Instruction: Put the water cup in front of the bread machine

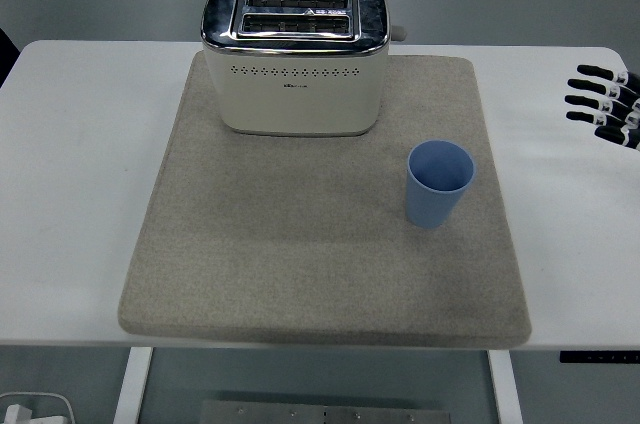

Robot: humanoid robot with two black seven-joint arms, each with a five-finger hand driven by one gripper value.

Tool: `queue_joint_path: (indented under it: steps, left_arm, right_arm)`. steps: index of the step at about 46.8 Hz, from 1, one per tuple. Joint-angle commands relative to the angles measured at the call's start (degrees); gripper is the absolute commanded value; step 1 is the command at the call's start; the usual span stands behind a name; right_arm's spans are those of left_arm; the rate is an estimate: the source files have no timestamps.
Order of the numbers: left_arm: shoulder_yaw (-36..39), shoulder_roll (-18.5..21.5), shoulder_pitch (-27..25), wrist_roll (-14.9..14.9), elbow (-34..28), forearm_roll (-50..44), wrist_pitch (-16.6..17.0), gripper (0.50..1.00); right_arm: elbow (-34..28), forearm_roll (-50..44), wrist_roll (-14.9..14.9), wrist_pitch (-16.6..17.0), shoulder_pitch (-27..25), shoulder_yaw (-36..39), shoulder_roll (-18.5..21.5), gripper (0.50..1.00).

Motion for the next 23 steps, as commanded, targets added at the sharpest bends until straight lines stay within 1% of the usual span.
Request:
queue_joint_path:
  steps: [1,7,14,23]
  left_arm:
    - [0.01,0.00,0.04,0.01,0.00,-0.02,0.00,1.000]
    - [0.01,0.00,0.04,0.01,0.00,0.06,0.00,1.000]
    - [0.01,0.00,0.04,0.01,0.00,0.06,0.00,1.000]
    - [0.01,0.00,0.04,0.01,0.00,-0.02,0.00,1.000]
  right_arm:
    - [1.03,-2.91,2.67,-2.47,-1.06,-0.02,-0.09,0.924]
    - [4.02,-6.34,5.66,-6.42,-2.99,-0.02,-0.18,0.921]
    - [6.92,-13.28,9.27,-13.19,-5.45,-0.20,0.43,0.921]
    - [10.62,-18.21,9.71,-20.66,-9.85,-0.29,2.37,0.919]
